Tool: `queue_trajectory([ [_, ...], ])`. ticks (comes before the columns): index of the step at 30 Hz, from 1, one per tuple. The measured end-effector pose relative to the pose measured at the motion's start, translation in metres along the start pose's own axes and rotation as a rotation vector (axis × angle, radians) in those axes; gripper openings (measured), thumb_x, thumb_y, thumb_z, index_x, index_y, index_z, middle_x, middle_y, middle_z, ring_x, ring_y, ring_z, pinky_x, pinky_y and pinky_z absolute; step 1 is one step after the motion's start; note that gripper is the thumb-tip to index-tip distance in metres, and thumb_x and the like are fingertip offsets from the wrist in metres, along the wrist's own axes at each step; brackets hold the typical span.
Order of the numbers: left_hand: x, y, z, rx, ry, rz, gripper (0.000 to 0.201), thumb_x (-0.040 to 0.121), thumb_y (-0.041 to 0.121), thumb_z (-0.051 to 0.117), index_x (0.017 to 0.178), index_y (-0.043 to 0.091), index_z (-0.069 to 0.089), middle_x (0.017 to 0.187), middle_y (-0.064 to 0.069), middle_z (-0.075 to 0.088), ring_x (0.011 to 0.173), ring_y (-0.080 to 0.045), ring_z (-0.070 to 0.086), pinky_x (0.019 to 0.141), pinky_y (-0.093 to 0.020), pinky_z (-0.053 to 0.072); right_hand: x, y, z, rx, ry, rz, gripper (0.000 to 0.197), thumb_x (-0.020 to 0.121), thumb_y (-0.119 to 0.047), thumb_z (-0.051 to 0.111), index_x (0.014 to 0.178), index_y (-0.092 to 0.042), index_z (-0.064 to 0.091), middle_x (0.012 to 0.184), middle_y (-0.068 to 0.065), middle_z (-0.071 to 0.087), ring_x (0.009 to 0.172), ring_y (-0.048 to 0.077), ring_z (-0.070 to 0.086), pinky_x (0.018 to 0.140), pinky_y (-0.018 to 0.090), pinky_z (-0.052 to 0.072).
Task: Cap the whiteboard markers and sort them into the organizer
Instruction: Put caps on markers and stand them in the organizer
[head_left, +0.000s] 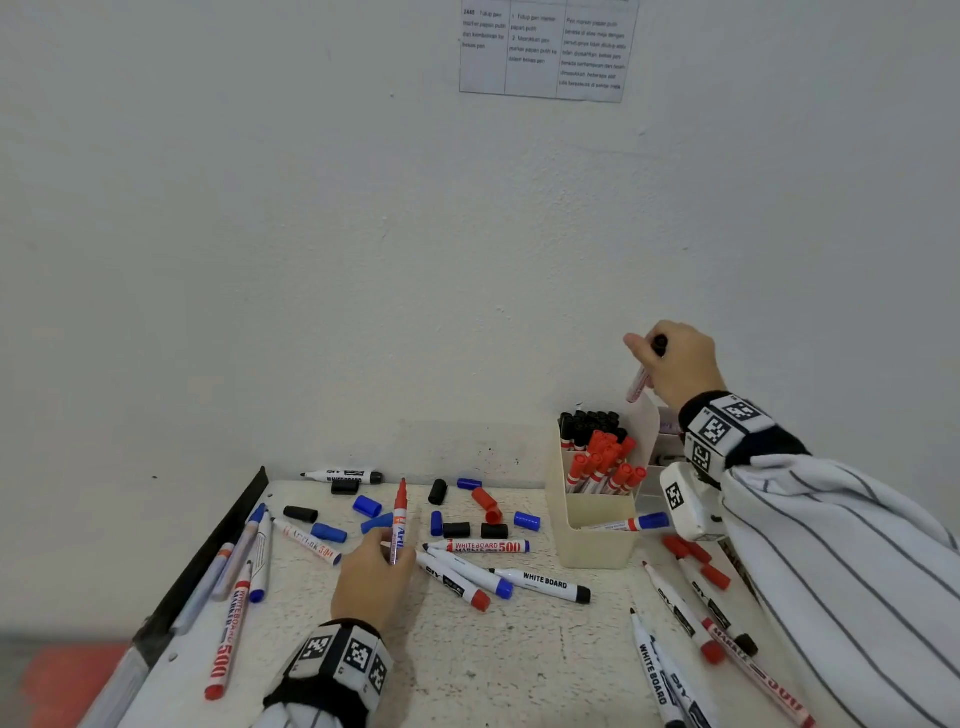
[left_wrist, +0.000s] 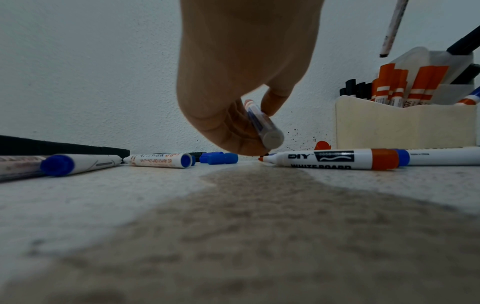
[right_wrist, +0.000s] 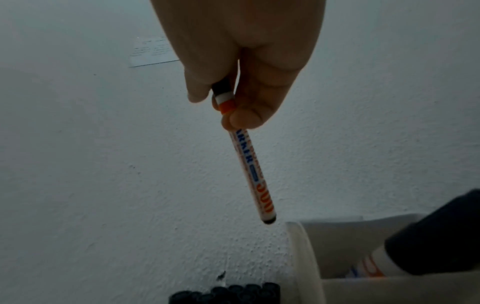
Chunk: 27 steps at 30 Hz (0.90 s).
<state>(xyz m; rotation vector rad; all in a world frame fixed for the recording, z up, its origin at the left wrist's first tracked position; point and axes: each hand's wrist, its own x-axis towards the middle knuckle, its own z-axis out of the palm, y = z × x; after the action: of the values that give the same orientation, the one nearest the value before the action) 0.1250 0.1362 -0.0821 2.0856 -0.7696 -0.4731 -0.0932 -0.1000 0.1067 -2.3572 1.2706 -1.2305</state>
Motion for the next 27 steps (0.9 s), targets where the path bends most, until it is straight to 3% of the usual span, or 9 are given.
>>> queue_trajectory([
  [3,-0.001,0.0,0.0,-0.016,0.007,-0.006,0.041,0.091,0.022,0.056,0.129,0.009,0.048,0.109,-0.008,0.061,0.087,-0.014,0.057,0.085,-0.029,0.05,-0.009,0.01,0.009,0.045,-0.115,0.05,0.029,0.089,-0.033,0.058,0.073,-0.009,0.055,0.071,0.017,0.063,0.066,0.029,0.061,0.068,0.038,0.052],
  [6,-0.001,0.0,0.0,-0.025,0.009,-0.005,0.041,0.09,0.023,0.056,0.128,0.01,0.048,0.108,-0.007,0.061,0.087,-0.013,0.057,0.082,-0.027,0.049,-0.021,0.012,0.018,0.125,-0.203,0.08,0.023,0.089,-0.023,0.059,0.076,-0.004,0.057,0.061,0.008,0.059,0.049,0.013,0.06,0.053,0.02,0.05],
  [9,-0.001,0.001,0.0,-0.027,0.018,0.005,0.038,0.09,0.023,0.056,0.125,0.01,0.05,0.104,-0.004,0.059,0.087,-0.012,0.055,0.083,-0.027,0.048,-0.022,0.011,0.021,0.142,-0.173,0.085,0.023,0.088,-0.023,0.061,0.074,-0.006,0.058,0.06,0.007,0.058,0.047,0.016,0.058,0.048,0.017,0.047],
  [11,-0.001,0.001,0.0,-0.032,0.018,0.005,0.036,0.09,0.024,0.056,0.123,0.01,0.051,0.101,-0.003,0.058,0.086,-0.012,0.055,0.083,-0.027,0.048,-0.018,0.013,0.02,0.155,-0.134,0.087,0.022,0.085,-0.023,0.065,0.071,-0.008,0.057,0.057,0.005,0.057,0.04,0.008,0.053,0.044,0.011,0.042],
  [14,-0.001,0.0,0.0,-0.039,0.014,0.005,0.036,0.091,0.023,0.056,0.124,0.01,0.051,0.105,-0.005,0.06,0.085,-0.011,0.055,0.08,-0.026,0.047,-0.018,0.014,0.012,0.196,-0.092,0.075,0.015,0.079,-0.017,0.072,0.079,-0.009,0.058,0.069,0.002,0.058,0.054,0.014,0.055,0.05,0.01,0.043],
  [20,-0.002,0.001,0.0,-0.038,0.006,0.009,0.039,0.091,0.025,0.056,0.125,0.009,0.05,0.104,-0.005,0.059,0.086,-0.012,0.054,0.081,-0.026,0.046,-0.026,0.017,0.005,0.201,-0.124,0.058,0.018,0.081,-0.002,0.064,0.092,-0.012,0.054,0.09,0.007,0.063,0.074,0.022,0.057,0.074,0.032,0.052],
  [22,-0.002,0.002,0.0,-0.037,0.002,0.011,0.04,0.091,0.025,0.057,0.126,0.008,0.049,0.103,-0.005,0.059,0.085,-0.012,0.055,0.081,-0.026,0.047,-0.03,0.015,0.0,0.251,-0.146,0.079,0.012,0.085,-0.003,0.06,0.092,-0.01,0.054,0.09,0.01,0.063,0.073,0.023,0.058,0.073,0.031,0.053],
  [25,-0.003,0.002,0.0,-0.03,-0.007,0.014,0.041,0.091,0.024,0.057,0.127,0.008,0.049,0.103,-0.006,0.06,0.085,-0.013,0.055,0.081,-0.027,0.047,-0.033,0.013,-0.01,0.315,-0.093,0.058,0.007,0.088,-0.006,0.057,0.094,-0.009,0.054,0.089,0.009,0.06,0.072,0.025,0.06,0.063,0.016,0.051],
  [27,-0.002,0.002,0.0,-0.031,-0.014,0.008,0.04,0.09,0.023,0.057,0.126,0.007,0.05,0.102,-0.006,0.06,0.085,-0.014,0.055,0.082,-0.028,0.048,-0.034,0.011,-0.017,0.287,-0.005,0.013,0.005,0.091,-0.01,0.054,0.095,-0.011,0.052,0.09,0.007,0.058,0.074,0.027,0.06,0.067,0.025,0.051],
])
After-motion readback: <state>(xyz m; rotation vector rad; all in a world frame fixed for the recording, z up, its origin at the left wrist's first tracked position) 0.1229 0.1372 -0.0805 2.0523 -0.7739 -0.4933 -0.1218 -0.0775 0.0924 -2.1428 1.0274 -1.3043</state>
